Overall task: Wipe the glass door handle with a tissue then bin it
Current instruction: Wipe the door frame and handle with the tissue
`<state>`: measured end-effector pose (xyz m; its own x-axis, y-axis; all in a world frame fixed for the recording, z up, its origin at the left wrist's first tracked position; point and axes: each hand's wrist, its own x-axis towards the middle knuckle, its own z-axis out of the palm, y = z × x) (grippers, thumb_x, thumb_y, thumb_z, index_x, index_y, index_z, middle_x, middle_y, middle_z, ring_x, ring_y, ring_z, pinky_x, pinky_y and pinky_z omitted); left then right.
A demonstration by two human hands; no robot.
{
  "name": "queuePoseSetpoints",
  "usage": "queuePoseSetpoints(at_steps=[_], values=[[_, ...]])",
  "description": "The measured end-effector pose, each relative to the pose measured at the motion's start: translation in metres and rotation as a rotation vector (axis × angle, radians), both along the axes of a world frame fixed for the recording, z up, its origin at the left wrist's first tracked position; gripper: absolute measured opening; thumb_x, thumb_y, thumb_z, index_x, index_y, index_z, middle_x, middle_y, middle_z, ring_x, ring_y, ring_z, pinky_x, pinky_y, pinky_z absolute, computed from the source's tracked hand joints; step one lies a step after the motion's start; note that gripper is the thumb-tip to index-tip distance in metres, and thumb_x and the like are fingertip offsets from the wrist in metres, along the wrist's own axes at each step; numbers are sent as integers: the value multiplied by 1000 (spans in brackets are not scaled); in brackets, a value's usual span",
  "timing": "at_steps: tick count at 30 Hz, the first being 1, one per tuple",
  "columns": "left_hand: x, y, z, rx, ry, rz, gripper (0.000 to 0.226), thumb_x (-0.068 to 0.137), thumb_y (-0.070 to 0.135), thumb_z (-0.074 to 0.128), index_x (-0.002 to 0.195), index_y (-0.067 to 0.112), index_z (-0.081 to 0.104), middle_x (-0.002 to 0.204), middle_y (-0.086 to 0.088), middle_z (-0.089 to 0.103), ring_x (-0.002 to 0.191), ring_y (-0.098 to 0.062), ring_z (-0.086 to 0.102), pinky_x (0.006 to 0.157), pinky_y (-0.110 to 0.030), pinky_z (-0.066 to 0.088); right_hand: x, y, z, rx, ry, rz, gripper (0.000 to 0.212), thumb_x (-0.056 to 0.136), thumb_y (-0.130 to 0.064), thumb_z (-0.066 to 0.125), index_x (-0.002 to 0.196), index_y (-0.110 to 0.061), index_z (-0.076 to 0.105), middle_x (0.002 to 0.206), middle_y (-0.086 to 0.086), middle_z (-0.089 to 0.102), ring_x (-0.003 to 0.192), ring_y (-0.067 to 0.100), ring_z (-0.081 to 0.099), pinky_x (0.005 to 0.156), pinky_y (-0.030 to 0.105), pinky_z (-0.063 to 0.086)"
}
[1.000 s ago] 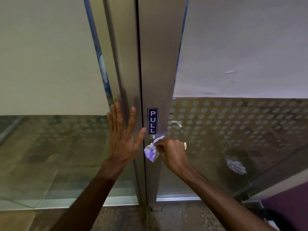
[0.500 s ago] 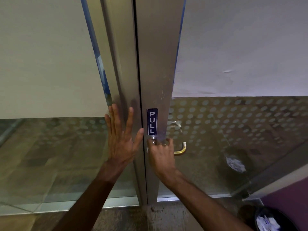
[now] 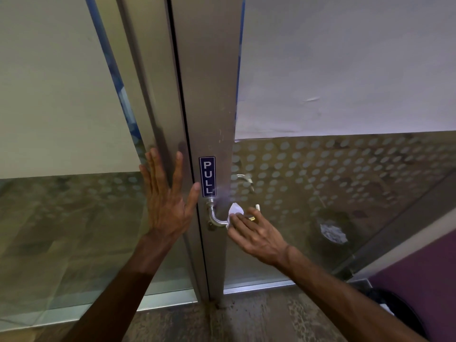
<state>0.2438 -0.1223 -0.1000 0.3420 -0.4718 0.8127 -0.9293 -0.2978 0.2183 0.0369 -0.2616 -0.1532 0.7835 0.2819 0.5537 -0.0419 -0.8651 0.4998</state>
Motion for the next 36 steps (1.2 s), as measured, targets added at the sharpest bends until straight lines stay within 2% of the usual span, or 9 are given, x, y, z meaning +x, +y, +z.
queuePoseSetpoints(at_steps=[11, 16, 18, 21, 24, 26, 29, 32, 36], values=[[2, -4, -12, 0, 18, 1, 74, 109, 49, 41, 167, 23, 2, 170, -4, -28, 160, -29, -19, 130, -52, -7, -33, -22, -2, 203, -24, -176, 35, 91, 4, 54, 120, 2, 74, 123, 19, 73, 115, 31, 72, 94, 49, 59], [-3, -5, -11, -2, 28, -3, 74, 109, 47, 42, 167, 23, 3, 170, -2, -29, 160, -27, -20, 130, -51, -7, -25, -3, 1, 747, -141, -259, 54, 62, 20, 86, 113, 4, 76, 118, 19, 75, 104, 35, 75, 77, 41, 64], [-5, -7, -9, 0, 35, 3, 74, 109, 47, 41, 167, 24, 1, 170, -1, -30, 160, -27, -20, 130, -51, -6, -22, 7, 0, 906, -247, -247, 52, 70, 20, 82, 116, -3, 77, 118, 12, 77, 96, 20, 79, 68, 24, 61], [-7, -9, -8, 6, 35, 4, 73, 109, 48, 39, 166, 24, 0, 169, -1, -31, 160, -28, -19, 130, -53, -5, -16, 14, 1, 1289, -410, -285, 36, 95, 3, 68, 126, -15, 70, 113, -10, 78, 85, -15, 68, 73, -4, 43], [-7, -9, -8, -2, 41, 6, 72, 110, 47, 39, 166, 23, 1, 170, -1, -31, 160, -29, -18, 130, -53, -4, -5, 12, -8, 1763, -504, -378, 34, 100, -9, 65, 133, -4, 66, 126, 11, 73, 103, 6, 68, 90, 10, 50], [-7, -11, -8, -9, 39, 1, 72, 110, 47, 37, 166, 22, 2, 170, -2, -30, 160, -28, -18, 130, -52, -5, 2, 11, -10, 2175, -645, -226, 35, 99, 1, 62, 133, 5, 63, 122, 21, 73, 102, 19, 68, 94, 29, 55], [-9, -13, -7, -5, 29, 2, 71, 110, 48, 36, 166, 22, 1, 170, -2, -29, 160, -28, -18, 130, -51, -6, 6, 13, -6, 2673, -820, 78, 37, 99, 1, 57, 135, 11, 56, 124, 26, 66, 106, 29, 63, 90, 33, 51], [-11, -13, -7, -3, 24, 8, 72, 110, 47, 37, 166, 22, 1, 170, -2, -29, 160, -27, -18, 131, -52, -5, 7, 22, -6, 2887, -793, 208, 32, 95, -16, 58, 124, -5, 63, 113, 12, 69, 92, 20, 65, 76, 28, 42], [-12, -13, -5, 5, 24, -3, 71, 110, 49, 34, 166, 26, -4, 169, 0, -32, 160, -25, -20, 130, -51, -6, 10, 32, -11, 3014, -865, 385, 30, 89, -15, 62, 117, -12, 71, 102, 6, 76, 86, 15, 68, 77, 27, 41]])
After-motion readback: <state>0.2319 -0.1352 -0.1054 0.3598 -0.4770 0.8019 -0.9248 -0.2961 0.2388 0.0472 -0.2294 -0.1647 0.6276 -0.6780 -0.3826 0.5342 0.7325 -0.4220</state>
